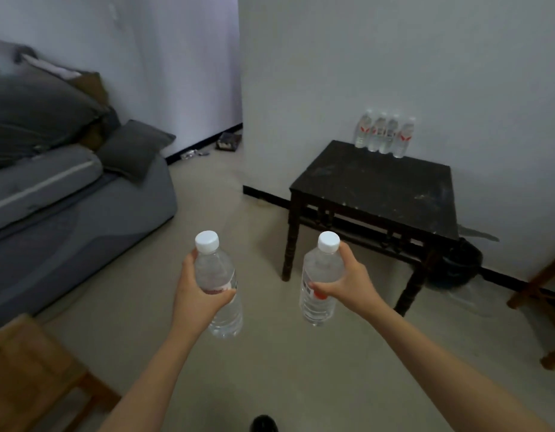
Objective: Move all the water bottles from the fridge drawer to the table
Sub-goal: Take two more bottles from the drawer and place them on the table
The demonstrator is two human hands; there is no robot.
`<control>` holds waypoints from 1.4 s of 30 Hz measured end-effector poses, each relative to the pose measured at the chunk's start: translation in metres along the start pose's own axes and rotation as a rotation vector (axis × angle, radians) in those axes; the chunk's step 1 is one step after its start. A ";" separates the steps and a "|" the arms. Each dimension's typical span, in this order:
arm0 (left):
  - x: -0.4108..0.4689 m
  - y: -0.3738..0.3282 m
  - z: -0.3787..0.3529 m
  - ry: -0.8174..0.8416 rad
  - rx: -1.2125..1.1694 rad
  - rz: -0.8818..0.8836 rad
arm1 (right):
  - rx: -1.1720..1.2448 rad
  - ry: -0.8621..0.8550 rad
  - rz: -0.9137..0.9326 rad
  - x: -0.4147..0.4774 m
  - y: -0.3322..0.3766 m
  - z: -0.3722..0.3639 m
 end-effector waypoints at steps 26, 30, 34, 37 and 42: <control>0.271 0.028 0.024 -0.206 0.066 0.069 | 0.021 0.258 0.114 0.322 0.018 -0.139; 0.320 0.042 0.035 -0.193 0.058 0.036 | 0.008 0.263 0.129 0.361 0.024 -0.167; 0.389 0.061 0.050 -0.113 0.047 -0.025 | 0.005 0.227 0.128 0.414 0.038 -0.201; 0.446 0.074 0.061 -0.043 0.062 -0.060 | -0.010 0.206 0.116 0.454 0.050 -0.223; 0.531 0.086 0.066 0.029 0.041 -0.086 | 0.043 0.115 0.061 0.514 0.059 -0.241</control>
Point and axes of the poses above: each hand's wrist, its own x-axis towards the middle knuckle, its own z-axis out of the back of the hand, y = z × x, the point moved 8 cm from there along x, towards the middle knuckle, and after that the axes turned 11 degrees about x, right-handed, at the moved point
